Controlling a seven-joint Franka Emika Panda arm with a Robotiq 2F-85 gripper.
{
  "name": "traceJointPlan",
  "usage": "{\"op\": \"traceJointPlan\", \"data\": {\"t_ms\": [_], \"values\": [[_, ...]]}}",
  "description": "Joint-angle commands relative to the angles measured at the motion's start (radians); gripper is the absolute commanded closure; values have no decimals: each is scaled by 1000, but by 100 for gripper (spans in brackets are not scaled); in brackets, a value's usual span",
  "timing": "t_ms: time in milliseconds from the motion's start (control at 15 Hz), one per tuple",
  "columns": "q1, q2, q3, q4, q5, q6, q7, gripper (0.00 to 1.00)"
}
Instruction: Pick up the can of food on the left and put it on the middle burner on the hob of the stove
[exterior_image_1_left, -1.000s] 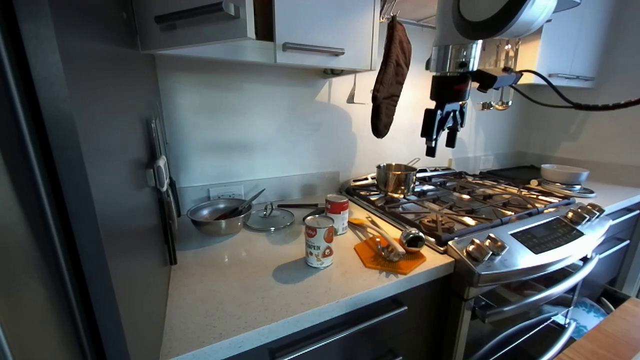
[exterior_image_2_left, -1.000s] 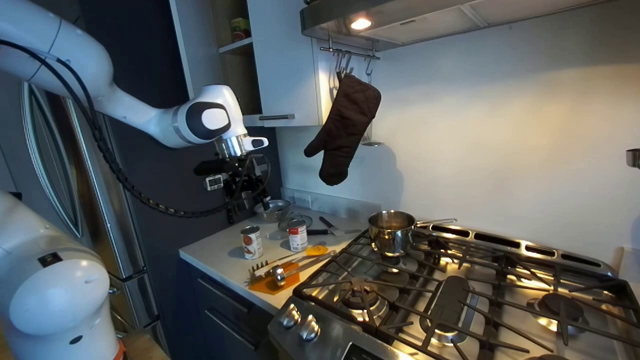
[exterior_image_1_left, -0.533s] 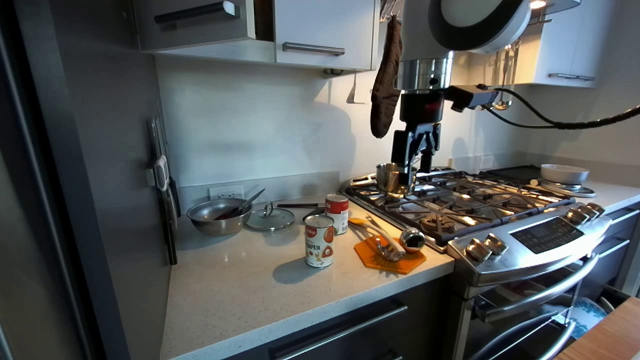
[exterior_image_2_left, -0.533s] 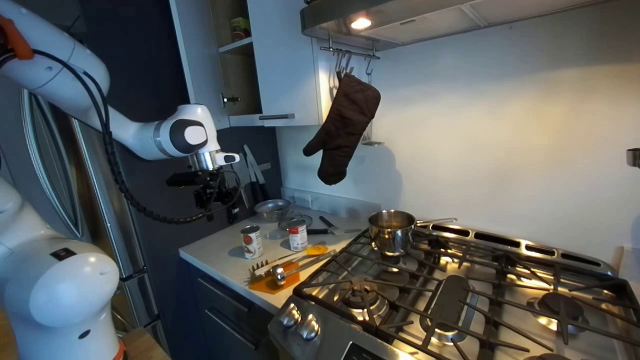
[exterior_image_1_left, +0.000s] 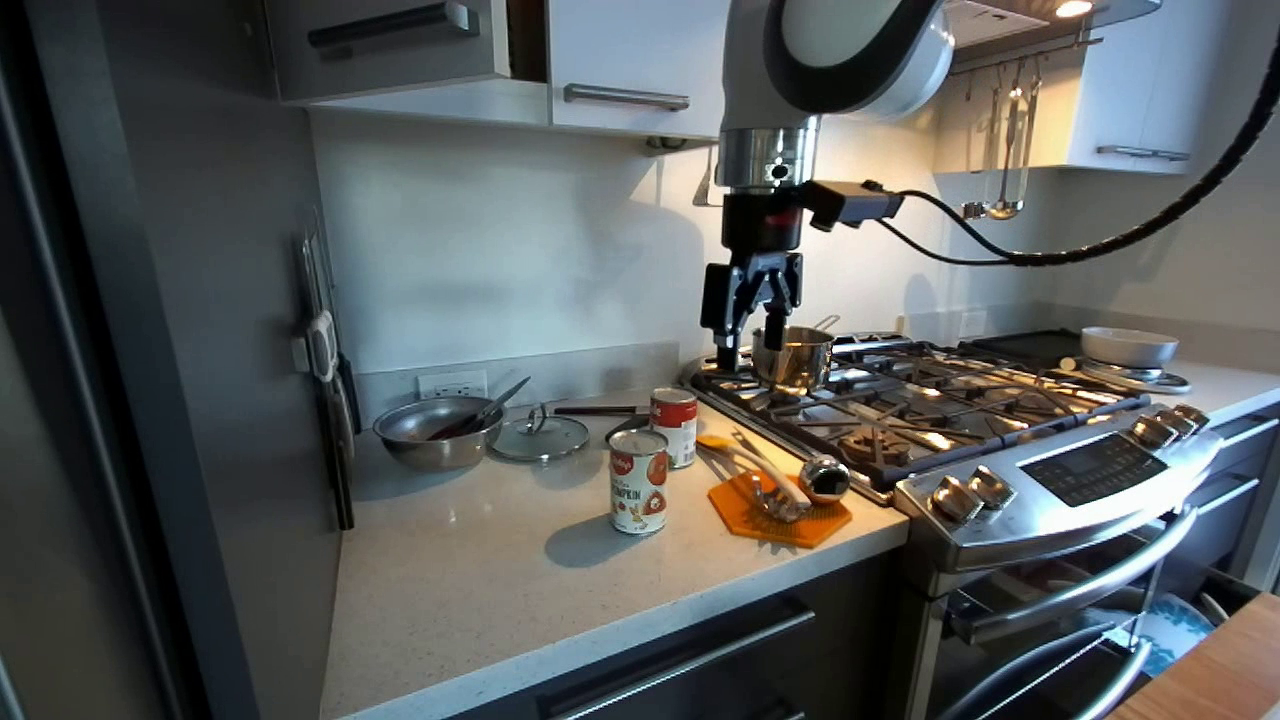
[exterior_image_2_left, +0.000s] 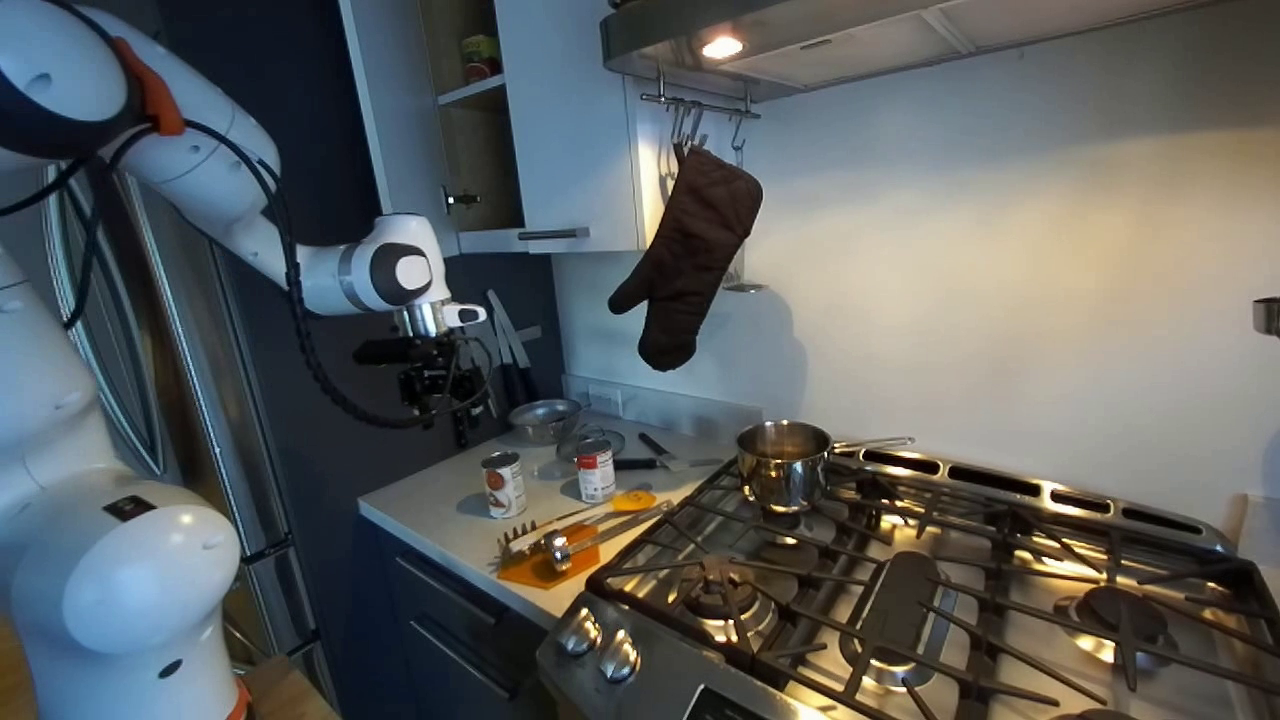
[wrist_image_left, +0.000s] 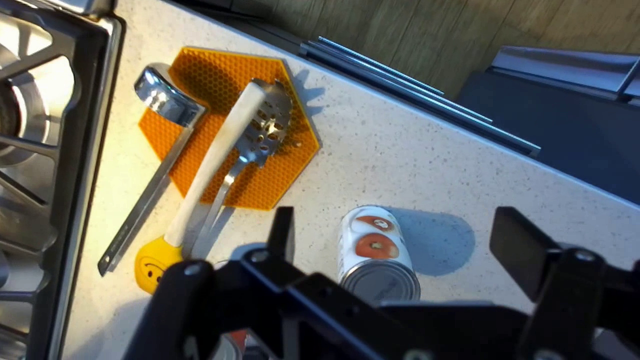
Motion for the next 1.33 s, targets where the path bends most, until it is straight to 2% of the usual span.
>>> {"op": "traceJointPlan", "data": {"t_ms": [0, 200, 600, 1267], "values": [[4, 32, -4, 28, -1, 5, 1, 0], [5, 101, -5, 74, -2, 23, 0, 0], [5, 112, -5, 85, -2, 24, 0, 0], [3, 348, -16, 212, 23, 165, 6, 0]]}}
